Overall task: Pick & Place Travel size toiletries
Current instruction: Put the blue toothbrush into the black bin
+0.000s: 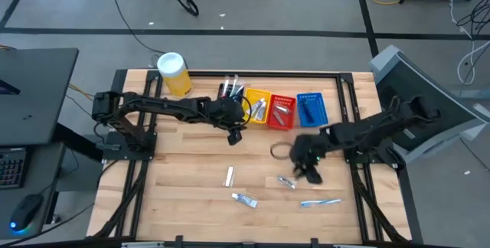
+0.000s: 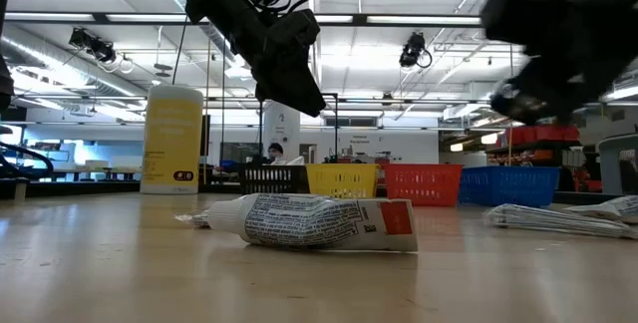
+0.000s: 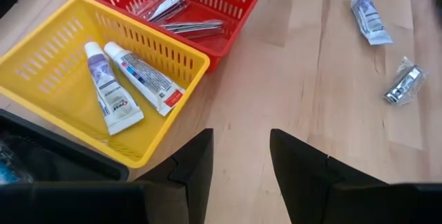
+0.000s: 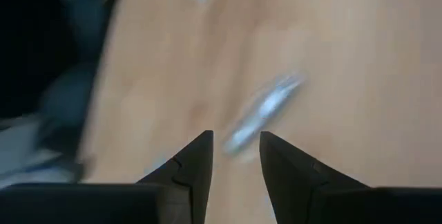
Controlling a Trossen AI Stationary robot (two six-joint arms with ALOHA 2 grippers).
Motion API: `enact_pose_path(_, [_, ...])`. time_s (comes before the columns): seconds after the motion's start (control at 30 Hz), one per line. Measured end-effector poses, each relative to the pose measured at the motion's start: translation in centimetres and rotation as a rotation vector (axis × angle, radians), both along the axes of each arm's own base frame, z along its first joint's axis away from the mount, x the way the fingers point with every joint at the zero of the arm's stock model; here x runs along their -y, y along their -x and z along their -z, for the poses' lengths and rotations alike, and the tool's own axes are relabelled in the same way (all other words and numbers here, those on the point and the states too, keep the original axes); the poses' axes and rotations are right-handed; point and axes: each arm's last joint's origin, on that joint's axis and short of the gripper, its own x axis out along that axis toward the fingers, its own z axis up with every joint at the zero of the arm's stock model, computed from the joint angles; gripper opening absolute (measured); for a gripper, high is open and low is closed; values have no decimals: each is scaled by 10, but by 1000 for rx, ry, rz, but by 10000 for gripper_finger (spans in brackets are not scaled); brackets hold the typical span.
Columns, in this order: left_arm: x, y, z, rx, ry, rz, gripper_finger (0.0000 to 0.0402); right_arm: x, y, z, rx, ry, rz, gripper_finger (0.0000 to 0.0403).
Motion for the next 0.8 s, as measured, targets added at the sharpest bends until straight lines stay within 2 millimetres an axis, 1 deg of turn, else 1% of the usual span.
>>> enact_pose_path(0.1, [0,0,0,0,0,0,151,-19,12,3,-154,-69,23,128])
enact_pose_path(0.2, [0,0,0,0,0,0,151,-34,25,7,-294,-47,94,128])
enact_pose_path(0.27, [0,0,0,0,0,0,151,-44,35,9,-358,-27,104,128])
enact_pose_path(0.43, [0,0,0,0,0,0,151,-68,51,10,-397,-1,94,128])
enact_pose_path(0.6, [0,0,0,-6,-36,31,151,-92,63,10,-351,16,116,128])
enact_pose_path(0.7, [0,0,0,-13,-83,73,151,-104,70,14,-337,43,113,128])
enact_pose_path(0.8, [-1,0,-1,-14,-136,116,151,-113,76,22,-366,72,104,128])
